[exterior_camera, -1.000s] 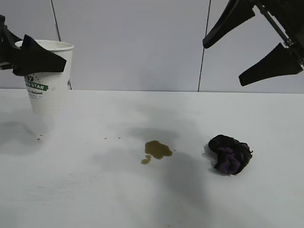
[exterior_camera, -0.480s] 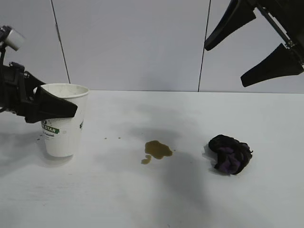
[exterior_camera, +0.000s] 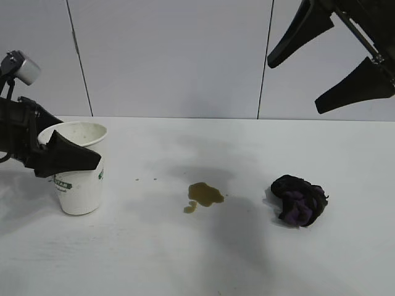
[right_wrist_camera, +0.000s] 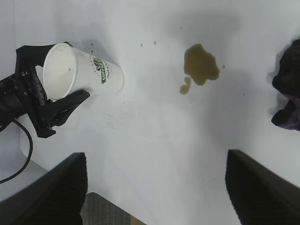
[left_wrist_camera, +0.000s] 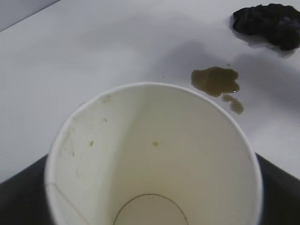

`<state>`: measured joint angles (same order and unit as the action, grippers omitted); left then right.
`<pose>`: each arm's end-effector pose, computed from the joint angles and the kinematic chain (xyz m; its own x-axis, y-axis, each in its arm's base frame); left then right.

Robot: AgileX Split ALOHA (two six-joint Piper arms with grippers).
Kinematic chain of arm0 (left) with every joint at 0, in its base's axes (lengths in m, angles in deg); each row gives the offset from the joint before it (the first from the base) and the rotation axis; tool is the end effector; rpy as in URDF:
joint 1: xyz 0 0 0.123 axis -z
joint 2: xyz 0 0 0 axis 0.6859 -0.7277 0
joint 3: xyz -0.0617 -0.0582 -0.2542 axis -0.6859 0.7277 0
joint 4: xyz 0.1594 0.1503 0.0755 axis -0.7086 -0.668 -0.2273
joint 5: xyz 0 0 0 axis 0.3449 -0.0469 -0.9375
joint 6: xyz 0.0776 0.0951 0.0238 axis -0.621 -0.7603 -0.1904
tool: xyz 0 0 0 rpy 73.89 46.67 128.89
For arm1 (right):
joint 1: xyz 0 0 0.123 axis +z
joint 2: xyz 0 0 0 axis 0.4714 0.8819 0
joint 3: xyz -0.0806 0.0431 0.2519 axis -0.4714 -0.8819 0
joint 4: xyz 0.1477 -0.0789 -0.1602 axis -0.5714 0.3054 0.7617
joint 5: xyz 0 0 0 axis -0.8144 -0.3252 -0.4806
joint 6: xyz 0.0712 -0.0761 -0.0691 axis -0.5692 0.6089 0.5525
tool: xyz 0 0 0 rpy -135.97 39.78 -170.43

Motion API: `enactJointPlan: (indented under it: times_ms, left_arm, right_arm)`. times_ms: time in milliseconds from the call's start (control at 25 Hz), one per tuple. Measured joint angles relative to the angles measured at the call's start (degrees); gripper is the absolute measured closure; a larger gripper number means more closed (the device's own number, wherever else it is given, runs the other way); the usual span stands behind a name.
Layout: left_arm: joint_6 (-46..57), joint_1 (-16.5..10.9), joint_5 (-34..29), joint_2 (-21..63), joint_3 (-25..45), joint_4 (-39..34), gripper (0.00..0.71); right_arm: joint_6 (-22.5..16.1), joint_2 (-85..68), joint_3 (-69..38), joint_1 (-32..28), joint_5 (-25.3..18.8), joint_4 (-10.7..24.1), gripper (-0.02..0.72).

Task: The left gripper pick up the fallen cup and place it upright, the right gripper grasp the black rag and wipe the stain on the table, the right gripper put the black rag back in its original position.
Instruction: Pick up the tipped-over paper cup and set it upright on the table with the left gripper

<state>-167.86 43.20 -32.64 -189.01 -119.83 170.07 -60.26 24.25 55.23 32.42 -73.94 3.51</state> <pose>0.3322 -0.0798 0.1082 -0.3420 0.4894 -0.8022 0.8069 0.5904 0.0162 0.2892 0.0916 0.2475 -0.9341 0.1574 -0.3205 -0.0719 0.7963 0.6007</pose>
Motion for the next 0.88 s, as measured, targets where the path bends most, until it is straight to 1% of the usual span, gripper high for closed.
enactJointPlan:
  times_ms: [160,440,680,880]
  left_arm:
    - [5.29,0.0,4.1,1.84,0.0,-4.26,0.017]
    - [7.18,0.0,4.44,3.64,0.0,-5.82,0.016]
    - [12.07,0.0,4.85,3.97,1.01,-11.32,0.016]
    - [18.27,0.0,5.61,3.97,1.3,-16.66,0.016]
  right_arm:
    - [0.0,0.0,0.0,0.0,0.18,0.0,0.146]
    - [0.0,0.0,0.0,0.0,0.37,0.0,0.146]
    - [0.0,0.0,0.0,0.0,0.38,0.0,0.146]
    - [0.0,0.0,0.0,0.0,0.38,0.0,0.146]
